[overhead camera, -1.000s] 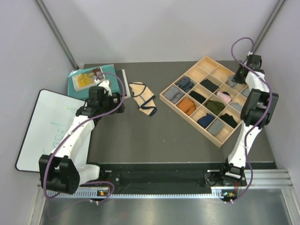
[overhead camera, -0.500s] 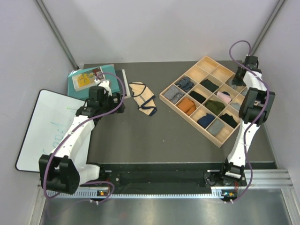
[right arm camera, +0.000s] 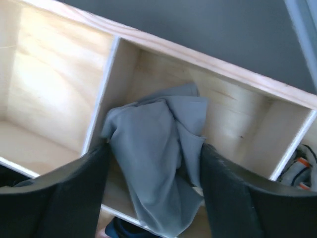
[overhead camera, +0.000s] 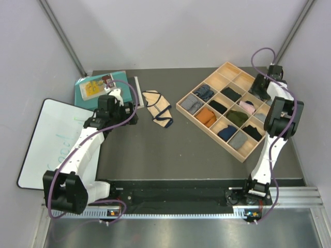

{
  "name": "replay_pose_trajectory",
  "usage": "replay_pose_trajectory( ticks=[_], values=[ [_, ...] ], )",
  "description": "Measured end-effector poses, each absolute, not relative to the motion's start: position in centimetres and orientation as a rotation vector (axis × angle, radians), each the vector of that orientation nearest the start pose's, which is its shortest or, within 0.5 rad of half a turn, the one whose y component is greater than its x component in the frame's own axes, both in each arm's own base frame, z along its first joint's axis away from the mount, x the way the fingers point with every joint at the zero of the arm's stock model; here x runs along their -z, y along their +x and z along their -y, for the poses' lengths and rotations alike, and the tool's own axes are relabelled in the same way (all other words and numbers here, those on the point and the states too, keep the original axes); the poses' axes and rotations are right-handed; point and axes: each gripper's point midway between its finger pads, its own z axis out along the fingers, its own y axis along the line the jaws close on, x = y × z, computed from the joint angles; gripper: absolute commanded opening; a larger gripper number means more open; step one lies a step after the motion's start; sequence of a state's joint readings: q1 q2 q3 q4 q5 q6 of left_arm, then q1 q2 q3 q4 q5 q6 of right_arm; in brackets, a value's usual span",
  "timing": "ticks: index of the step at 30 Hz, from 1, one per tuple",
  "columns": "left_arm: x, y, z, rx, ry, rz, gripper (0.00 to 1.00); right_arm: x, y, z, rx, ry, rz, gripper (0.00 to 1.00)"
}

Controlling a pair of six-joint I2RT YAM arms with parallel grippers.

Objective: Roll the underwear
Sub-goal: Place the underwear in the storage box, then move the underwear to the center of the board.

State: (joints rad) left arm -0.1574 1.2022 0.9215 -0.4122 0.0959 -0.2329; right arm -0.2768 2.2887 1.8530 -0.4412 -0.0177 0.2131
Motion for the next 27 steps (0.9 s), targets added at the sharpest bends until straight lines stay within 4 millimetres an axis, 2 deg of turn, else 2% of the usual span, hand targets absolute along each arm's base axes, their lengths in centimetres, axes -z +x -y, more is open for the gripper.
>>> replay_pose_trajectory(
  ticks=[6,16,20,22,24,26,27],
  values=[
    [-16.2,33.3,8.1,0.329,-0.029,-2.275,0.99,-6.3,54.7,13.8,-0.040,0.617,-2.294,0.89],
    [-16.6,33.1,8.3,0.343,-0.022,-2.261,0.99,-8.9,53.6,12.0,-0.151,0.630,-2.181,0.91],
    [-16.6,33.1,8.3,0.343,-0.023,-2.261,0.99,-10.8,53.4,10.6,-0.197,0.590,-2.138,0.90],
    [-16.6,33.0,8.3,0.343,-0.023,-2.262,0.99,-12.1,53.5,9.6,-0.211,0.563,-2.117,0.89],
    [-16.6,33.1,8.3,0.341,-0.028,-2.261,0.99,-13.6,53.5,7.7,-0.232,0.515,-2.098,0.89],
    [-16.6,33.1,8.2,0.340,-0.029,-2.261,0.99,-15.1,53.5,4.6,-0.264,0.448,-2.088,0.87],
    [-16.6,33.1,8.2,0.338,-0.033,-2.261,0.99,-15.9,53.3,2.5,-0.286,0.402,-2.084,0.87]
  ],
)
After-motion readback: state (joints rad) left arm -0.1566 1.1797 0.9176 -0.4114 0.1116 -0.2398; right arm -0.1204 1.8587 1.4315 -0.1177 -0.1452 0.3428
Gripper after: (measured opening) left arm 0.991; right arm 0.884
